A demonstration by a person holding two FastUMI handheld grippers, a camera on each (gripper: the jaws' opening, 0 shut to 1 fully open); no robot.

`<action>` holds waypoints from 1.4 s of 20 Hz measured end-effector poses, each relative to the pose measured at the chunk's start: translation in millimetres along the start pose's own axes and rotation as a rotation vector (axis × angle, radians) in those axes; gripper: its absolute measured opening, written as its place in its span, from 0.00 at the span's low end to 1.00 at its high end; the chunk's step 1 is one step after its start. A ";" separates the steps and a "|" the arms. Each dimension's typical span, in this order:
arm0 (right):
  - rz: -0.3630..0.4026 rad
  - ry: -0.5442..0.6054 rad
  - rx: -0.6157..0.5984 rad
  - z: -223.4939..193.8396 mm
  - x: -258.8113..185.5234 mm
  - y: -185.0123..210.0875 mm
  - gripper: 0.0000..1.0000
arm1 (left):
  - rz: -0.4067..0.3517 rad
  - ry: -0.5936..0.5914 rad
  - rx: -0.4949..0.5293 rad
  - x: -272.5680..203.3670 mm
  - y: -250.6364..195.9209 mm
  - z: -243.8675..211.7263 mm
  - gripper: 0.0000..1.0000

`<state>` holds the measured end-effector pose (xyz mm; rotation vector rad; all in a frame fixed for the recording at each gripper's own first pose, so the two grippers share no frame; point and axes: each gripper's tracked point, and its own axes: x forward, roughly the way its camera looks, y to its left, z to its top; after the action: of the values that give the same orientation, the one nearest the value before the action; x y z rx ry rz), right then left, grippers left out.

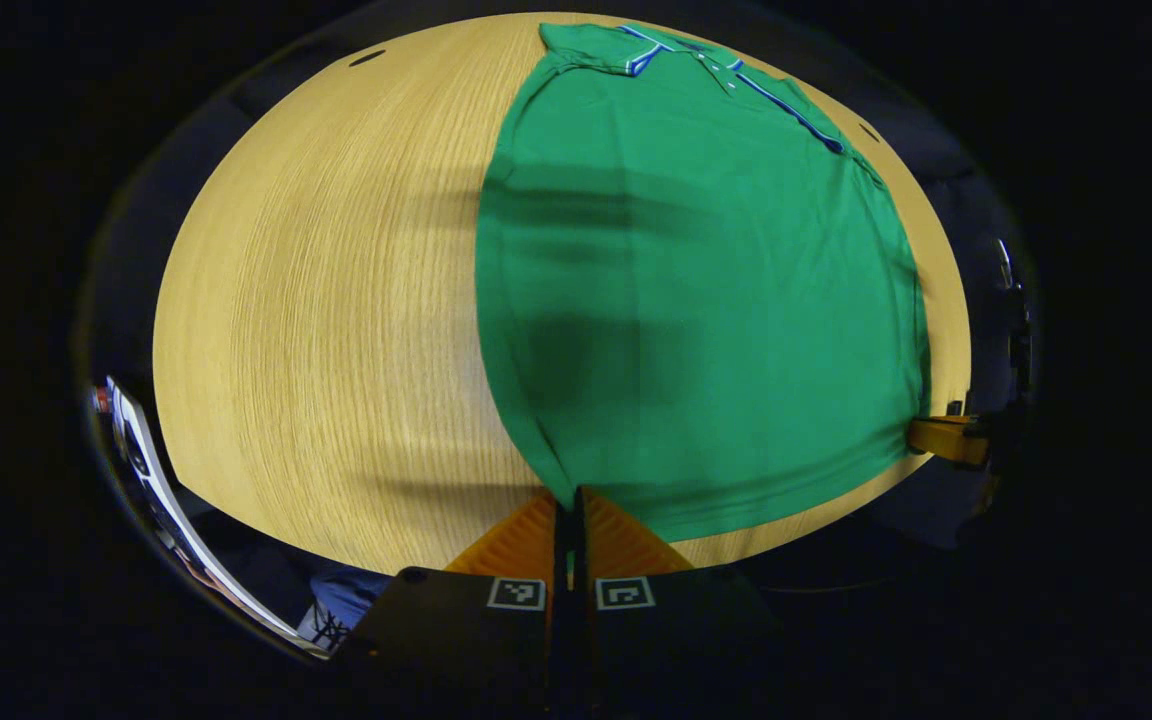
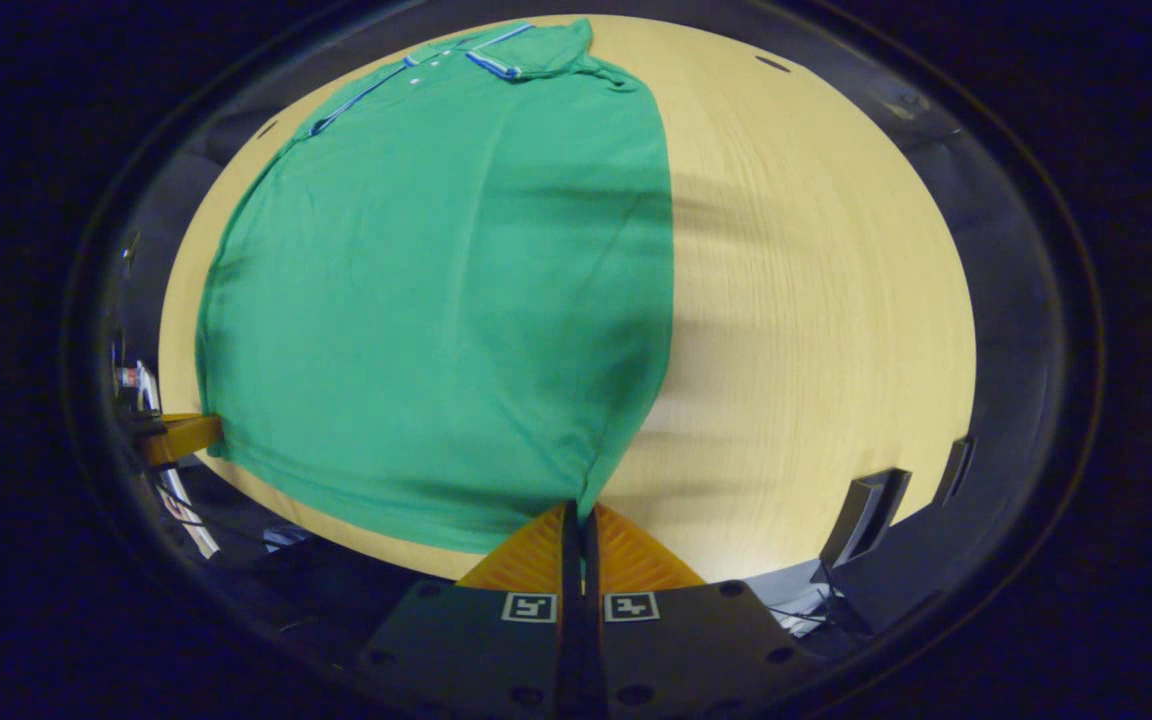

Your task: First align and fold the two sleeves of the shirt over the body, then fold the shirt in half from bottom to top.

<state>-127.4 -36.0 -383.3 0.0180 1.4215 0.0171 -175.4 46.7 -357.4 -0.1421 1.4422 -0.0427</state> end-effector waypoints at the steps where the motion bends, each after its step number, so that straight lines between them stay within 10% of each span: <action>1: 0.007 -0.016 -0.011 0.3 -7.7 2.8 0.02 | -0.004 -0.014 0.004 -4.5 -1.0 0.7 0.04; 12: 0.132 -0.274 -0.006 61.3 -130.5 16.6 0.02 | -0.082 -0.300 0.016 -118.3 -13.1 66.0 0.04; 28: 0.138 -0.778 -0.027 334.2 -206.9 24.4 0.01 | 0.014 -0.785 0.064 -168.6 4.4 330.8 0.04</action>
<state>172.3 -17.1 -128.5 0.0906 0.6398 0.1290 130.1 94.1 -151.7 -0.0802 0.6574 -0.0177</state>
